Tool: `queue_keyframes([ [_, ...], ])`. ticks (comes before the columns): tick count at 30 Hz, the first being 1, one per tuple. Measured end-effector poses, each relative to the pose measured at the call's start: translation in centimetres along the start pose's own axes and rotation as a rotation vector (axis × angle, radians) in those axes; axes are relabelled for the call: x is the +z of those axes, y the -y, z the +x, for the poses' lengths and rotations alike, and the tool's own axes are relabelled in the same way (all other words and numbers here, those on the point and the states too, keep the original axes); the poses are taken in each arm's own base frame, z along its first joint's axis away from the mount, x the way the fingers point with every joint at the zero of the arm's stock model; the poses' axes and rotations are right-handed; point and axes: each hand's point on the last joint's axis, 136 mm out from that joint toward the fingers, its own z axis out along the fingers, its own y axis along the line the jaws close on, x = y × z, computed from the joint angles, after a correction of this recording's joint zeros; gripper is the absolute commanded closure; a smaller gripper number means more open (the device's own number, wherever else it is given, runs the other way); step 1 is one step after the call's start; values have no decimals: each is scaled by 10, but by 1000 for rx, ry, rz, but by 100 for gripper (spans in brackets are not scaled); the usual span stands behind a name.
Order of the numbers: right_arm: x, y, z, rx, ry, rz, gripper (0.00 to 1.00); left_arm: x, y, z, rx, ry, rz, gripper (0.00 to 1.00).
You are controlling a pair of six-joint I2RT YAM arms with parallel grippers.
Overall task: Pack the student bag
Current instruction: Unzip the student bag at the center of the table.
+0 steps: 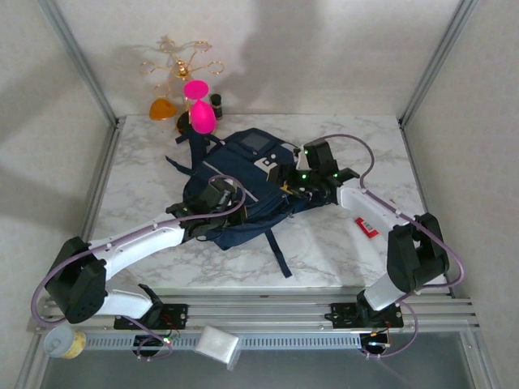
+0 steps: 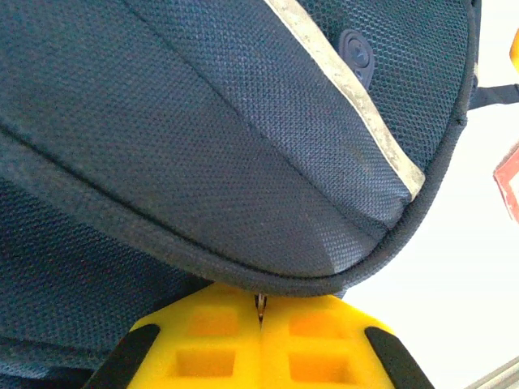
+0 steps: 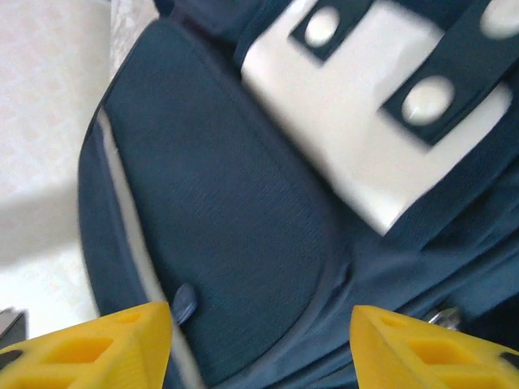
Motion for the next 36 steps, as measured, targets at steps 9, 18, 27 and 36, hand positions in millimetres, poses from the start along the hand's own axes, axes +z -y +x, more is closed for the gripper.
queue_keyframes([
  [9,20,-12,54,129,-69,-64,41,3,0,3,2,-15,0,100],
  [18,29,-26,58,231,-29,-123,59,8,2,2,3,-20,14,100],
  [27,40,-28,60,281,32,-129,82,10,5,0,1,-23,21,100],
  [36,37,-28,50,251,76,-132,100,5,7,-9,21,-10,5,100],
])
